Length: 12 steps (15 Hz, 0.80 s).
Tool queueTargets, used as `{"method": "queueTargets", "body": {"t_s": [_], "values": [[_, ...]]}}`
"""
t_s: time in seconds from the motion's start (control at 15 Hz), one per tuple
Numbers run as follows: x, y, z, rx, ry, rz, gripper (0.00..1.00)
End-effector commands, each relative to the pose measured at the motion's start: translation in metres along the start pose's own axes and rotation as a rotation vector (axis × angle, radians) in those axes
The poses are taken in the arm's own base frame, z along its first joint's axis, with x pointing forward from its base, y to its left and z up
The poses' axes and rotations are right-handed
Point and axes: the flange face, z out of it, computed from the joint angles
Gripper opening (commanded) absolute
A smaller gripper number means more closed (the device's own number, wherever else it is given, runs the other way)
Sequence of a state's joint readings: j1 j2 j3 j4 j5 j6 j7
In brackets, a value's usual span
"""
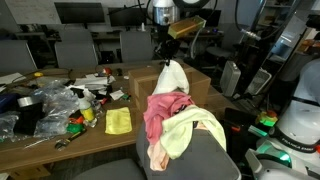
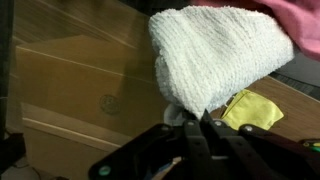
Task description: Pick the clothes on the back rest of the chair and put them on the box
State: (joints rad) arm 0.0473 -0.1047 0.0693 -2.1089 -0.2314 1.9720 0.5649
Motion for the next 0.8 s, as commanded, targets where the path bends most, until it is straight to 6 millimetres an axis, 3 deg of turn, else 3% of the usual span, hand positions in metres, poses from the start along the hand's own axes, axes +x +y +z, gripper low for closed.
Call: {"method": "queueTargets", "body": {"t_s": [0.0, 0.73], "values": [[0.014, 0.022, -0.017, -0.041, -0.01, 0.093, 0.02], [0.105, 0.106, -0.029, -0.14, -0.074, 0.377, 0.02]]}}
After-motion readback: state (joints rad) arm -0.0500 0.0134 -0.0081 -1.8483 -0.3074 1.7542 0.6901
